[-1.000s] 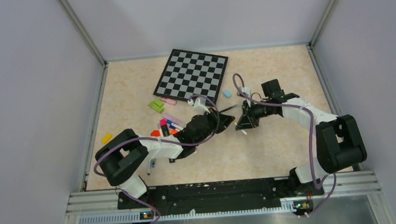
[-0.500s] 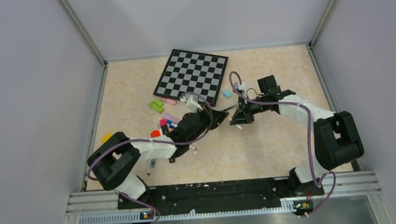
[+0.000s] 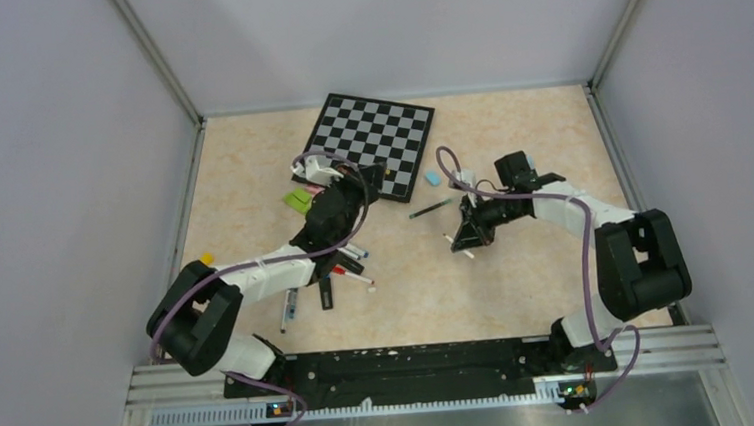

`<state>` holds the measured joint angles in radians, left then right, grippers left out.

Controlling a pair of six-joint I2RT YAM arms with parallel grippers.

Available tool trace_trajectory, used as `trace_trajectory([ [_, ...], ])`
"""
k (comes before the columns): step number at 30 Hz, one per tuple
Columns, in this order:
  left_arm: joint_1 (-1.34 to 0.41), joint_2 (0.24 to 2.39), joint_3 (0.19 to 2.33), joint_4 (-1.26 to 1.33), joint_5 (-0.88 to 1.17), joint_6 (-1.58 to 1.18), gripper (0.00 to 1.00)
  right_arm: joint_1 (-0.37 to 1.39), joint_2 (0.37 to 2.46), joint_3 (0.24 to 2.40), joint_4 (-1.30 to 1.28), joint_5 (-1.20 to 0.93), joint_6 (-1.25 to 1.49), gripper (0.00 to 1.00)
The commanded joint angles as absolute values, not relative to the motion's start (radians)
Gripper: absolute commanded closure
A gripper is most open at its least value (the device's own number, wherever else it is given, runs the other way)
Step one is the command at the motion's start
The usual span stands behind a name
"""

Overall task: Open the pen caps
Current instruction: Open the pen cap from the pen, then place the pen at the center of the board.

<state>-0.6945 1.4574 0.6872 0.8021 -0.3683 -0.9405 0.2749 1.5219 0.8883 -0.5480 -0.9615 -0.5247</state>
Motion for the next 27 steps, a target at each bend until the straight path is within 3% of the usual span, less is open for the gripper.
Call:
trace_trajectory([
  [1, -0.688, 1.390, 0.635, 0.893, -0.225, -0.820, 1.00, 0.191, 1.441, 0.891, -0.539, -0.878, -0.570, 1.00],
  [11, -0.689, 1.241, 0.507, 0.841, 0.228, -0.641, 1.00, -0.142, 1.336, 0.834, -0.404, -0.791, -0.464, 1.00],
  [15, -0.688, 1.186, 0.483, 0.754, 0.292, -0.613, 0.98, -0.272, 1.314, 0.794, -0.284, -0.713, -0.351, 1.00],
  [20, -0.689, 1.123, 0.442, 0.679, 0.338, -0.604, 0.98, -0.313, 1.308, 0.784, -0.176, -0.536, -0.276, 0.99],
  [27, -0.689, 1.027, 0.364, 0.631, 0.347, -0.600, 0.98, -0.313, 1.515, 0.981, -0.244, -0.458, -0.323, 1.00],
])
